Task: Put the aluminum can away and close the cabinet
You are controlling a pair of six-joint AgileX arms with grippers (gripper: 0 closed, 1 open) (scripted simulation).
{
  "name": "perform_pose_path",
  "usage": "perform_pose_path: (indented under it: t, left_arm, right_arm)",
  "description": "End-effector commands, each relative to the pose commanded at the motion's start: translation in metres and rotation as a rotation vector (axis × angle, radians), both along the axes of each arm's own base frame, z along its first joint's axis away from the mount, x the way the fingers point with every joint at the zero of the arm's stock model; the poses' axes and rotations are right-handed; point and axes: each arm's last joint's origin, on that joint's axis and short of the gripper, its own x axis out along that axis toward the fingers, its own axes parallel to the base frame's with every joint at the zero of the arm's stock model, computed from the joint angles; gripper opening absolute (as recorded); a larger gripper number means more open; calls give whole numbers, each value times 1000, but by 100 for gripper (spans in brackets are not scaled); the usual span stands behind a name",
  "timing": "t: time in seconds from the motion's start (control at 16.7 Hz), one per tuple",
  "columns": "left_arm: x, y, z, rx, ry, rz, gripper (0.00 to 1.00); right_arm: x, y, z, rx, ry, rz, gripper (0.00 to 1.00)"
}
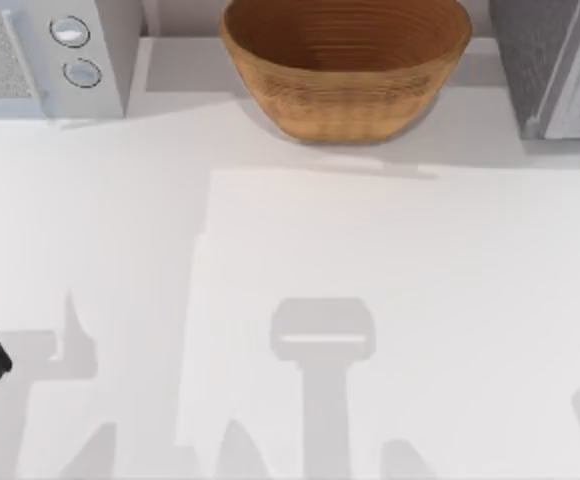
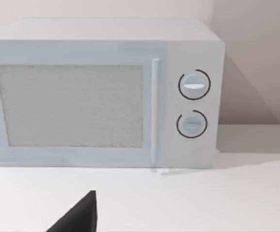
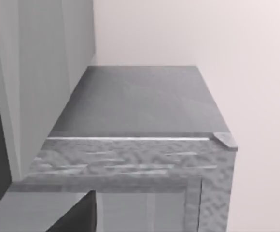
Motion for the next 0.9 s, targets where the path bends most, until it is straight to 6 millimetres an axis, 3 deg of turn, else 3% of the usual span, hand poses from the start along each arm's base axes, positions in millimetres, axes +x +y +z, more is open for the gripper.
perform_pose_path:
  t: [0.24,0.42,0.66,0.9]
  left_arm:
    - [0,0,0,0,0,0,100]
    - [0,0,0,0,0,0,100]
    - [0,0,0,0,0,0,100]
    - [0,0,0,0,0,0,100]
  right_arm:
    - [25,21,0,1,-1,0,100]
    - [54,53,0,3,-2,0,100]
    - [86,115,0,5,-2,0,100]
    - [99,187,0,5,-1,0,100]
